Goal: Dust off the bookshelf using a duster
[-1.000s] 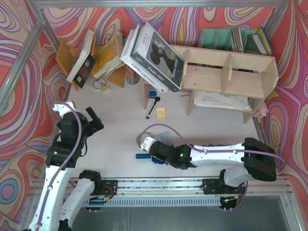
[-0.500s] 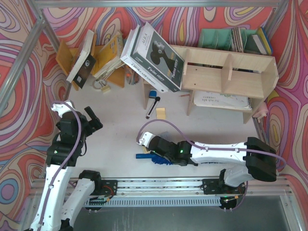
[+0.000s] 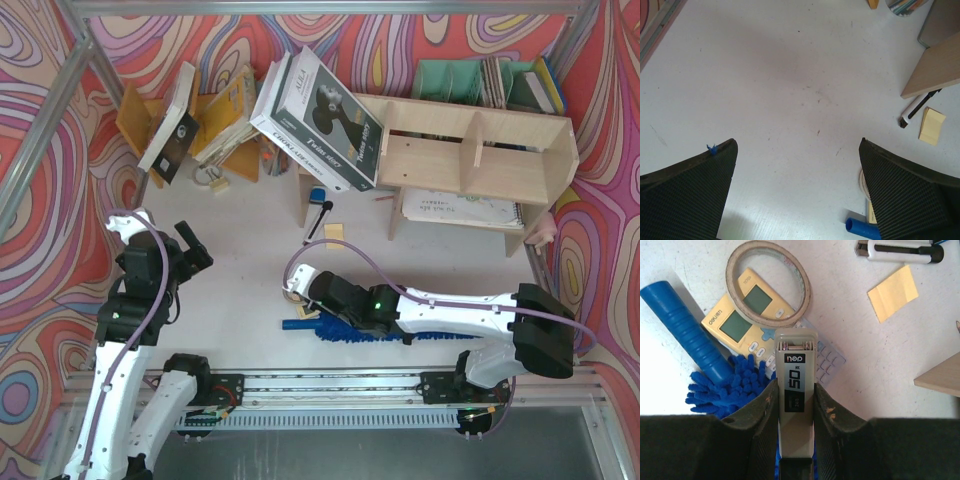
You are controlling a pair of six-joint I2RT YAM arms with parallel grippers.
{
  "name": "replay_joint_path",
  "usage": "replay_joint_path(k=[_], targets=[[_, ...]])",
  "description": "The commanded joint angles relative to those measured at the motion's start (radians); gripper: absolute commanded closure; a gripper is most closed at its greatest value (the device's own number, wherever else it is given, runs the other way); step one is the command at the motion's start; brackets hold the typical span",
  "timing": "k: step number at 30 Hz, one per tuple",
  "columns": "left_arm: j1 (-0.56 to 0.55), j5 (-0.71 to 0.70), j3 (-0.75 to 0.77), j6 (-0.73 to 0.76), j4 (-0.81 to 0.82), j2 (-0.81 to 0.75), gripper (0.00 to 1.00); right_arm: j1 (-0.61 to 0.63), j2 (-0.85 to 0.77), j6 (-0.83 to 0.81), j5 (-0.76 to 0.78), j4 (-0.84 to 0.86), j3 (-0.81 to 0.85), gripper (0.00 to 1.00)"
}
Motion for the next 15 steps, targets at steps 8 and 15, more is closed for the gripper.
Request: replay_joint_path(k=[8,15], targets=[[0.009,-0.052,-0.014,-0.016,-0.011,-0.035,0.02,-0.004,0.042,-0.05,0.013,0.098,0.132,0.85],[0.011,-0.107,-0.016,-0.027,-0.025,-0.069,0.02,-0.005,0.15,-0.082,-0.023,0.134,0.238,0.87]])
